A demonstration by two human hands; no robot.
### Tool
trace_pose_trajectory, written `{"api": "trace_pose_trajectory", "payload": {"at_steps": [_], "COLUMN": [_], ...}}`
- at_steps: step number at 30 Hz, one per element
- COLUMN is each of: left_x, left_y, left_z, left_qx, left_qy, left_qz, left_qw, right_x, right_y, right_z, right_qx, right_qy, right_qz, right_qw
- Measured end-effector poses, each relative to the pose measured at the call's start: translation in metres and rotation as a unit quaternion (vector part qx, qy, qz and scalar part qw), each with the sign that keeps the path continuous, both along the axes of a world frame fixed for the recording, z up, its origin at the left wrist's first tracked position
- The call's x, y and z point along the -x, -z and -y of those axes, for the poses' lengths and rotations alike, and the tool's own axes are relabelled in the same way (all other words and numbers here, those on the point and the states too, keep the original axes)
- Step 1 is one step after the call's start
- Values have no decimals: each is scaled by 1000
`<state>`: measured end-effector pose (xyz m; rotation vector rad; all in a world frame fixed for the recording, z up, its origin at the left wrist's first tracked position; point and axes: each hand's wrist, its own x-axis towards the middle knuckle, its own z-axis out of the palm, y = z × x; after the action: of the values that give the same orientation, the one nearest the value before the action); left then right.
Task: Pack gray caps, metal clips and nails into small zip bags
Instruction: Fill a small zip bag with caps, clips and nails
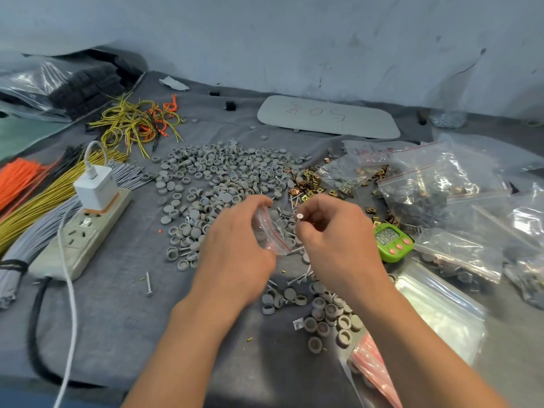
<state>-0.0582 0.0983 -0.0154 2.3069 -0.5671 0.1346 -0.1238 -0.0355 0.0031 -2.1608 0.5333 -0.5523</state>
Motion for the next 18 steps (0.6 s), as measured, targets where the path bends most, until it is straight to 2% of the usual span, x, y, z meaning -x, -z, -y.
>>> {"api": "trace_pose_trajectory", "payload": {"at_steps": [3, 6, 11, 14, 16, 18], "left_x": [5, 8, 5, 4, 2, 1], "left_y": [-1, -2, 0, 1, 1, 1], "left_z": [3, 6, 6, 5, 4, 3], "left_qx": [-7, 22, 34, 48, 52, 53], "left_qy": [57, 95, 74, 54, 42, 27], "left_qz": [-14, -19, -22, -31, -32, -26], "left_qw": [998, 995, 996, 997, 997, 998], "right_x": [1, 0, 2, 3, 3, 5], "right_y": [-8, -10, -11, -12, -11, -10], "right_z": [-2, -6, 0, 11, 20, 22], "right_qx": [-126, -154, -108, -100, -42, 60], "right_qy": [-36, -75, -95, -42, -20, -58], "right_qz": [33, 21, -11, 3, -27, -114], "right_qw": [991, 985, 990, 994, 999, 990]}}
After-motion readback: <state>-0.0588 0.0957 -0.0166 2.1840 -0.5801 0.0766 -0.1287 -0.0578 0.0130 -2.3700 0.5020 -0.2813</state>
